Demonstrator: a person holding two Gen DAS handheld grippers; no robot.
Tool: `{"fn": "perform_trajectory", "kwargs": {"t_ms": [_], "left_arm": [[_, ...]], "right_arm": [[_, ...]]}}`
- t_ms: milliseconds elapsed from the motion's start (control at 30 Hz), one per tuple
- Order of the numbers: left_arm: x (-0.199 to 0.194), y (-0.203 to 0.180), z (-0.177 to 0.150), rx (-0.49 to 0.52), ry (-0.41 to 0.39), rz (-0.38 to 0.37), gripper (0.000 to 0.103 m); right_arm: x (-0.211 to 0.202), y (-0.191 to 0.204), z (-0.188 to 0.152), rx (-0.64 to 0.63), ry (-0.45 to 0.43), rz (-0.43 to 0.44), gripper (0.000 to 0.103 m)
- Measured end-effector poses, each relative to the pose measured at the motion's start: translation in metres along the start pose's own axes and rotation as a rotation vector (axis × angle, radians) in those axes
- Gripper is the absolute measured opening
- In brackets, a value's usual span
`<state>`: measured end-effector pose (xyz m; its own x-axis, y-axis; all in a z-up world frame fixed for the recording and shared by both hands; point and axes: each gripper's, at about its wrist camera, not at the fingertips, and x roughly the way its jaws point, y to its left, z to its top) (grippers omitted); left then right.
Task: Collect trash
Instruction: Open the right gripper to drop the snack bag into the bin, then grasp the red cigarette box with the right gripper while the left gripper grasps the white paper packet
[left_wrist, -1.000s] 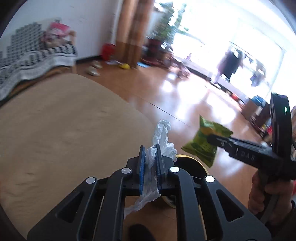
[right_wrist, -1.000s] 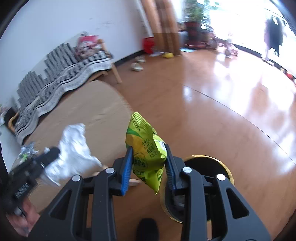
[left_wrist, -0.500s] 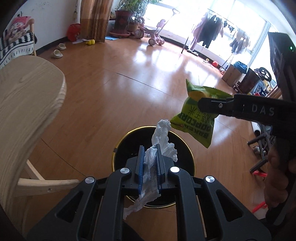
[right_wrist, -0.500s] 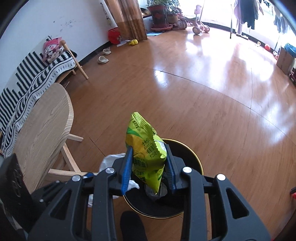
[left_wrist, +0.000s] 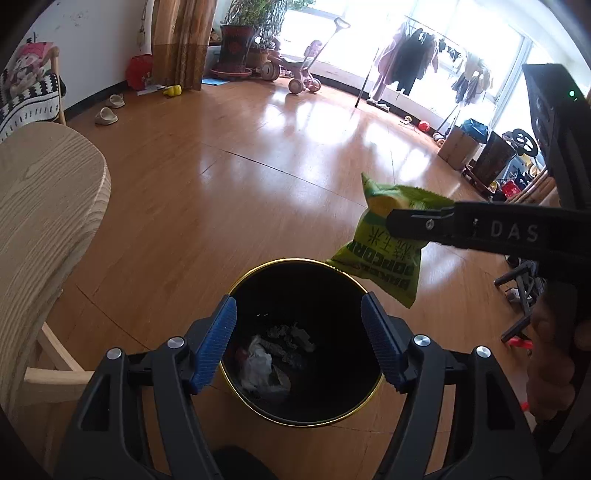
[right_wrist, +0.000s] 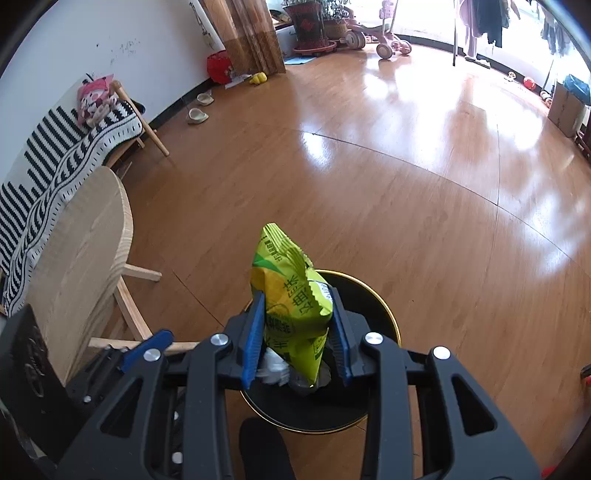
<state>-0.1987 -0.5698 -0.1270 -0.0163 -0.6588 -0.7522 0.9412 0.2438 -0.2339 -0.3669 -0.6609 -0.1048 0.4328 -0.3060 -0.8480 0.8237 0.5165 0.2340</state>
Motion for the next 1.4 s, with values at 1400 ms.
{"fn": "perform_trajectory", "kwargs": {"t_ms": [1400], "left_arm": [[-0.387, 0.307, -0.136, -0.529, -0.277, 0.678, 0.093]], "right_arm": [[-0.021, 0.451, -0.089, -0.54, 0.1, 0.432, 0.065]]}}
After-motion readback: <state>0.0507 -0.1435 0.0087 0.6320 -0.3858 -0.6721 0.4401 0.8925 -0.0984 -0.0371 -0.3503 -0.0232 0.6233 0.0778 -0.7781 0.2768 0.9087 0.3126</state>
